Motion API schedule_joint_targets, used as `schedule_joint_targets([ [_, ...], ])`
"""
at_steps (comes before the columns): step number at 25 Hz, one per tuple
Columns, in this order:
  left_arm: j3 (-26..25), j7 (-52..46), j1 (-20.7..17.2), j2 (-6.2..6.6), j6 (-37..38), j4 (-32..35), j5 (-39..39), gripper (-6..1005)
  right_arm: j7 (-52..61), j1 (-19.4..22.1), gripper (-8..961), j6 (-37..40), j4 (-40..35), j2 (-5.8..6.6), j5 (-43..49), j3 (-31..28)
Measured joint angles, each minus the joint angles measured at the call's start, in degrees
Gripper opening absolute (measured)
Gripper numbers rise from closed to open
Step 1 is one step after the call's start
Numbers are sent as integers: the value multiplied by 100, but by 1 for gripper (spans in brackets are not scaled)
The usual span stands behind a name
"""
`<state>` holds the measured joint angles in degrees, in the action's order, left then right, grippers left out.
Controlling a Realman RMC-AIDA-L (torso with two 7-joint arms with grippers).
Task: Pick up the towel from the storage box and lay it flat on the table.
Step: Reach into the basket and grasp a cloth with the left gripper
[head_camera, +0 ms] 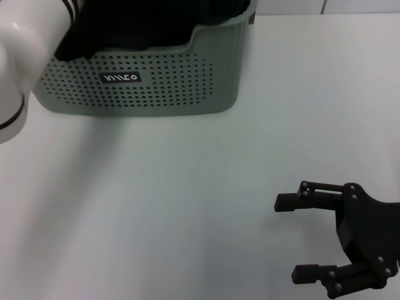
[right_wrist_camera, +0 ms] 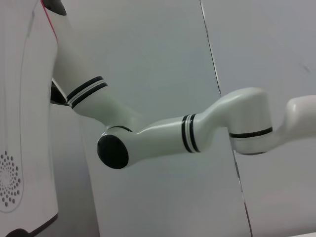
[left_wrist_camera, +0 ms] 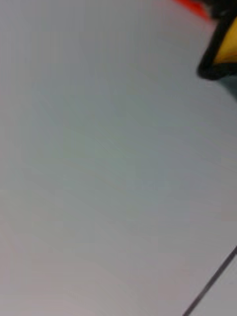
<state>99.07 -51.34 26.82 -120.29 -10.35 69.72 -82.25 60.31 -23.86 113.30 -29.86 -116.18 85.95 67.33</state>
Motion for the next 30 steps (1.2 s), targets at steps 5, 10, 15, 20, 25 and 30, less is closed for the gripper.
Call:
schedule_joint_targets([
  [5, 230, -1365, -438, 21, -9, 592, -1096, 28, -15, 10, 827, -15, 8, 0, 1, -13],
  [10, 519, -2763, -926, 31, -61, 1282, -2280, 47, -45, 14, 827, -34, 15, 6, 0, -26],
  [15, 835, -3718, -1127, 43, -346, 1362, -3496, 66, -46, 20, 827, -52, 22, 14, -6, -26],
  [20, 1312, -3852, -643, 27, -1587, -46, -4290, 85, -46, -34, 827, -73, 25, 3, -8, -19],
  [25, 1677, -4294, -28, 29, -2720, -1115, -4328, 104, -34, -44, 827, -80, 35, 0, -8, -26],
  [30, 1669, -4320, 149, 21, -2724, -1424, -4310, 221, -41, -65, 827, -92, 86, 0, -74, -6],
])
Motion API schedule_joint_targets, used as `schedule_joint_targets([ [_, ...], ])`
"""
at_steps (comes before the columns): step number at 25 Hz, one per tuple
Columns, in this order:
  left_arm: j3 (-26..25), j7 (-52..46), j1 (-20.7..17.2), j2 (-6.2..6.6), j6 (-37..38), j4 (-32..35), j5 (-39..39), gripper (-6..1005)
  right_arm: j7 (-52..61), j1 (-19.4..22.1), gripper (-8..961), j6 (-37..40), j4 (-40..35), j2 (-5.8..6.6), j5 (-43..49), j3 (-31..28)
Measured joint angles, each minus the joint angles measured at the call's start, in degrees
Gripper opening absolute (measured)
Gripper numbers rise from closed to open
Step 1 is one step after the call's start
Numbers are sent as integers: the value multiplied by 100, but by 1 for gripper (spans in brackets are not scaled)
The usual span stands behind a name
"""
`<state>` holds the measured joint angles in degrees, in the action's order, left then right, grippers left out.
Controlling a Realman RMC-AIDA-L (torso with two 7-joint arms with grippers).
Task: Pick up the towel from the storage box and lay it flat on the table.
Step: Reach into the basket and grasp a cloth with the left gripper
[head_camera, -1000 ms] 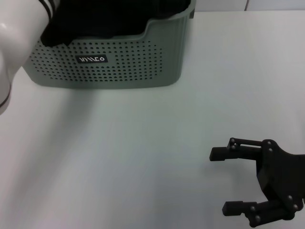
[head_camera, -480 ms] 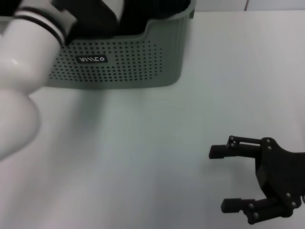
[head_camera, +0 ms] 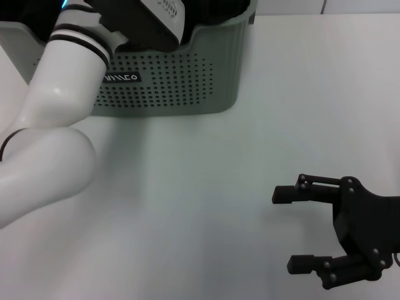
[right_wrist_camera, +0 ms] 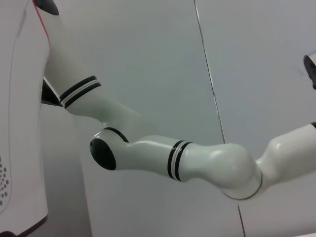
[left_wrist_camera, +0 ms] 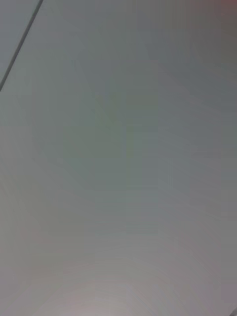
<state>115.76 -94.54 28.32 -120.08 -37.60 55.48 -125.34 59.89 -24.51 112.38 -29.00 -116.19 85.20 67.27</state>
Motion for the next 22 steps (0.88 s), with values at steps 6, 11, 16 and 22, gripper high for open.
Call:
schedule_joint_targets([
  [6, -31, -4, 301, -17, 4, -476, 40, 436, -2, -16, 827, -11, 1, 2, -4, 15],
  [11, -120, -6, 488, -26, -109, -810, 102, 600, -4, -19, 827, -16, 0, -3, -4, 23],
  [16, -345, -12, 714, -30, -246, -1156, 133, 672, -4, -19, 827, -12, 0, -1, -4, 24],
  [22, -419, -27, 958, -30, -308, -1570, 155, 622, -4, -19, 827, 15, 12, 0, -4, 32],
])
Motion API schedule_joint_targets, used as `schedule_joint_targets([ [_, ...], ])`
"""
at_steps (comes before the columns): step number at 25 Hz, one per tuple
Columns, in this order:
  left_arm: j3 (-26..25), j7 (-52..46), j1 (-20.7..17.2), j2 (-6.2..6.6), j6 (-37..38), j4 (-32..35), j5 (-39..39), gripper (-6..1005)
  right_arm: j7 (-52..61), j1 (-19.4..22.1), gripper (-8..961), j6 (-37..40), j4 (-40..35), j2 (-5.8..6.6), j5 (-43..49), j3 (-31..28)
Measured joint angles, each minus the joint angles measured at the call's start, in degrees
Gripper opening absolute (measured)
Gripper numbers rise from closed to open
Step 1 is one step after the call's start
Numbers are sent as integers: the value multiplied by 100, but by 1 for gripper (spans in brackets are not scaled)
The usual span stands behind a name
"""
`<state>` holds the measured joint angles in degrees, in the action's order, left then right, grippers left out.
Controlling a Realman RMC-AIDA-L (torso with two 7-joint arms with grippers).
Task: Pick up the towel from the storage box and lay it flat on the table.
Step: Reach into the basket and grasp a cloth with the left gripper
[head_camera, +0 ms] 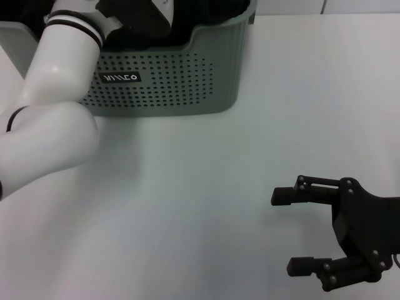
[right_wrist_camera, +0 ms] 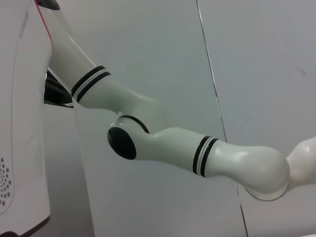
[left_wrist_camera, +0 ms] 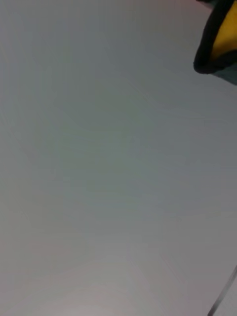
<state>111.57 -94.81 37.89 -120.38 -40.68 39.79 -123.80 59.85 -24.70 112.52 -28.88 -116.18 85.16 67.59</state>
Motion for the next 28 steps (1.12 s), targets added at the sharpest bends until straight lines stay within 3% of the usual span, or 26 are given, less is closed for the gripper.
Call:
schedule_joint_targets([
  [11, 344, -2, -9, 18, -461, -242, -70, 531, -5, 1, 827, 13, 56, 0, 0, 0],
  [22, 375, -48, -18, 4, -636, -272, -75, 84, -9, 21, 826, 38, 74, 0, 0, 0],
  [28, 382, -394, -431, 20, -877, 394, -71, 31, -9, 20, 826, 41, 76, -1, 0, -10],
])
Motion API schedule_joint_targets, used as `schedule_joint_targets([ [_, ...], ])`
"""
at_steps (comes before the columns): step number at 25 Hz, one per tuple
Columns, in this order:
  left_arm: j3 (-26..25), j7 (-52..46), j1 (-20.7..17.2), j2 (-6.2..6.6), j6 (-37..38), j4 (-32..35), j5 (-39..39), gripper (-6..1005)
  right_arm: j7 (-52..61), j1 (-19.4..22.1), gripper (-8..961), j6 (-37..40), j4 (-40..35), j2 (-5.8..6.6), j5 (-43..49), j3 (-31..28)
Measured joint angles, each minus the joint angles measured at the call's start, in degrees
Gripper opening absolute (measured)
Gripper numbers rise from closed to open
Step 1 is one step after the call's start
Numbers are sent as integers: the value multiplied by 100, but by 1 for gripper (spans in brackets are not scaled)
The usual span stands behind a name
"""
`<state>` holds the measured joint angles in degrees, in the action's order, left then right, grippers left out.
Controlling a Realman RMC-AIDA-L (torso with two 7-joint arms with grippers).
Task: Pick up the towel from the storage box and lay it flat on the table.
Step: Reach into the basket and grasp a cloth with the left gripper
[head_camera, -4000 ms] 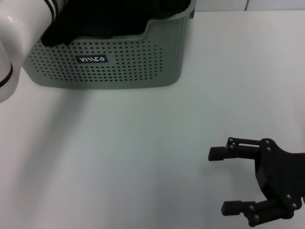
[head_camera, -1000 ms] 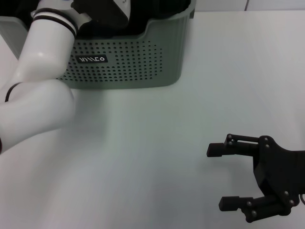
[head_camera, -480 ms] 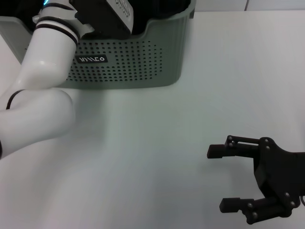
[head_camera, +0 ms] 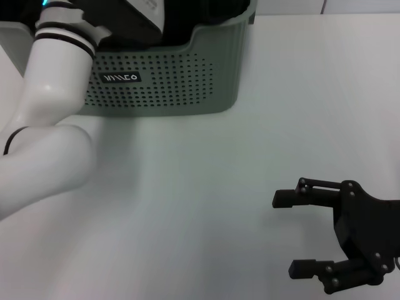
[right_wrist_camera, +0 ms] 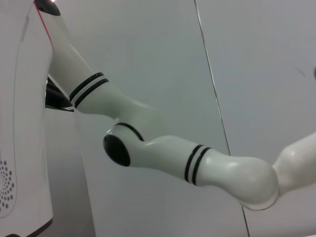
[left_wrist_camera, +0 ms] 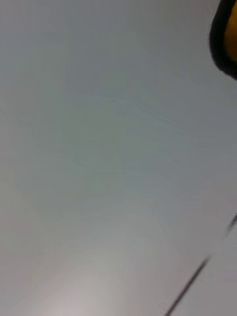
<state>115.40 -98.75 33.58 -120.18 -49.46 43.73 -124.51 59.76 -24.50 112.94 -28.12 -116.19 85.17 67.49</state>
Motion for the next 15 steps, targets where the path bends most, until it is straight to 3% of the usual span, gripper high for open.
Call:
schedule_joint_targets([
  [10, 189, -943, -1417, 65, 577, 2333, -431, 15, -10, 61, 826, -82, 0, 13, -84, -50],
  [13, 353, -1115, -1920, 159, 910, 3148, -521, 15, -37, 68, 826, -208, 0, 11, -113, -48],
  [15, 553, -1129, -2232, 285, 982, 3639, -532, 15, -63, 66, 826, -286, 0, 9, -130, -45],
])
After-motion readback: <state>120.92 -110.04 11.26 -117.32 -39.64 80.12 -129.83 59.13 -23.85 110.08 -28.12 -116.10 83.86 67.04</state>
